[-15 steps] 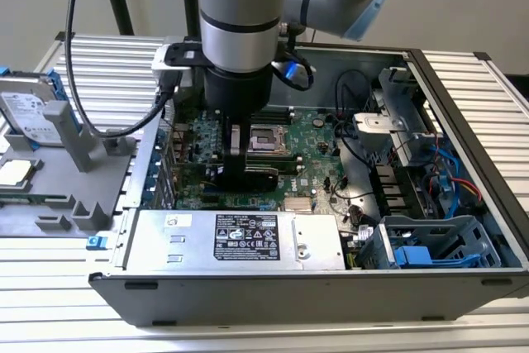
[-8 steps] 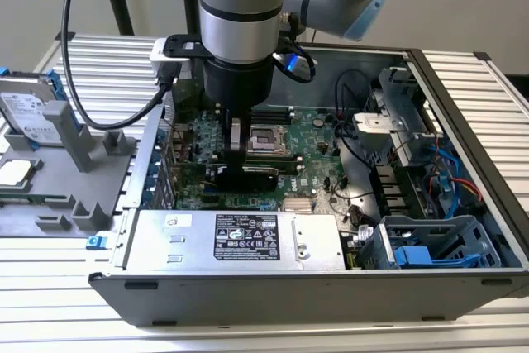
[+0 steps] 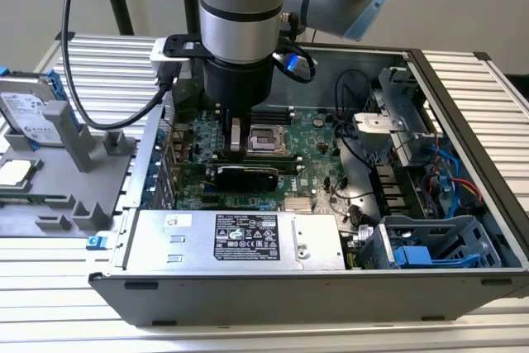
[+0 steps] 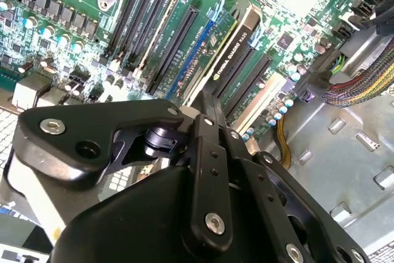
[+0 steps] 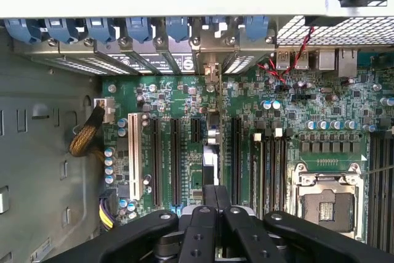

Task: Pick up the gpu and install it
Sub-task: 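Insert the gpu into the slot, then press down on the gpu until it lock into place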

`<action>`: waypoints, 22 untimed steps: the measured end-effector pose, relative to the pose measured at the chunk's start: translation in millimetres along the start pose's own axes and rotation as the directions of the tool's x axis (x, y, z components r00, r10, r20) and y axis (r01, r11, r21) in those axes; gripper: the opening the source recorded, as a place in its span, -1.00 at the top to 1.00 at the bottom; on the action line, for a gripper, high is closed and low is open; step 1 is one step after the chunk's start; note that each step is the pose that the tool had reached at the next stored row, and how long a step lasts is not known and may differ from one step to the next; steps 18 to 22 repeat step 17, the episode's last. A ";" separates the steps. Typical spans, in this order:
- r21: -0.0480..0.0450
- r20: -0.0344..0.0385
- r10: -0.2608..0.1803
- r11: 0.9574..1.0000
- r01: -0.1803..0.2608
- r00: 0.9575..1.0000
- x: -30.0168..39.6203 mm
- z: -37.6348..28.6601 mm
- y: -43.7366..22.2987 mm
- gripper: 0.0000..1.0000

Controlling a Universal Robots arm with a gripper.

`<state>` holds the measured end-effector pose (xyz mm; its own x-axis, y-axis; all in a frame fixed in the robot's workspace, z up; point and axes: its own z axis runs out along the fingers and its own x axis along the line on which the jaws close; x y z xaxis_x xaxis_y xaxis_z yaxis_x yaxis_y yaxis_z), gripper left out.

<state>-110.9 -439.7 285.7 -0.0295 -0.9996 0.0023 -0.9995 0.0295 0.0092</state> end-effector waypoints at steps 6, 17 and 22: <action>0.000 -0.001 0.000 1.000 0.000 1.000 0.0 0.0 0.0 1.00; 0.000 -0.001 0.000 1.000 0.000 1.000 0.0 0.0 0.0 1.00; 0.000 -0.001 0.000 1.000 0.000 1.000 0.0 0.0 0.0 1.00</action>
